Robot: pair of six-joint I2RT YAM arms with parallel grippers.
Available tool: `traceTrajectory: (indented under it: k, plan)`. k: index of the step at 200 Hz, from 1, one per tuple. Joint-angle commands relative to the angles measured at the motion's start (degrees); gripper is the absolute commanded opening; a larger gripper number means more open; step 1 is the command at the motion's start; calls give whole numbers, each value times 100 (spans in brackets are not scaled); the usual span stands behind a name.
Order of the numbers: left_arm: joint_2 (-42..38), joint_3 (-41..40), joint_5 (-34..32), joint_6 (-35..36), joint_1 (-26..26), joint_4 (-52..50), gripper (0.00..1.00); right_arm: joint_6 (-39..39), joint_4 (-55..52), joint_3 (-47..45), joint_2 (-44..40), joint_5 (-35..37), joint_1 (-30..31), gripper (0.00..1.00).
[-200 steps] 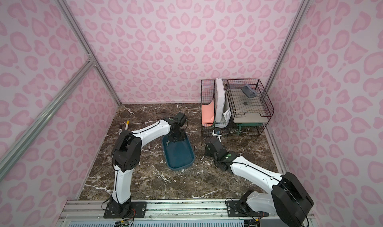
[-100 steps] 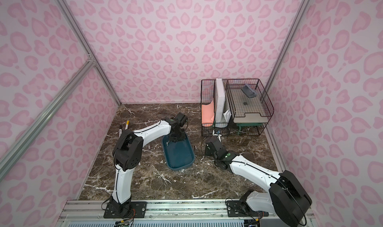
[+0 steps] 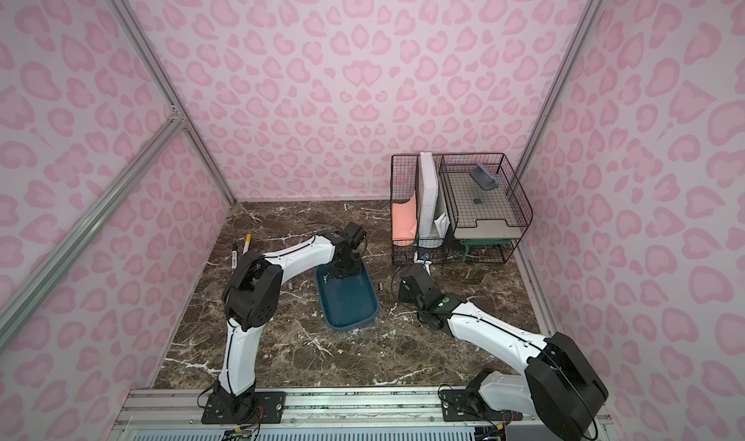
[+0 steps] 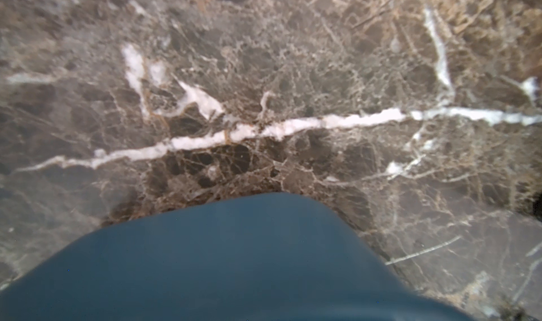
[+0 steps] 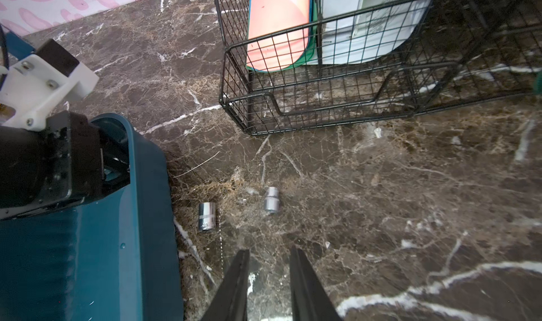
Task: Take out the socket from the storage box
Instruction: Pick up the socket head from the storage box.
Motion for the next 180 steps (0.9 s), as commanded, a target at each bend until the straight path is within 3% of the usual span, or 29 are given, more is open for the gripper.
traceTrajectory:
  k: [1, 50, 104, 180]
  plan:
    - [20, -9, 19, 3, -8, 44, 25, 50, 181, 1, 19, -31, -10, 29]
    - [-209, -134, -15, 58, -90, 48, 17, 46, 188, 2, 28, -39, -27, 29]
    - [-808, -432, -22, 109, -176, 0, 14, 36, 175, 19, 62, -57, -22, 29]
    - [-1913, -873, -595, 202, -33, -238, 13, 45, 159, 33, 90, -65, -36, 28]
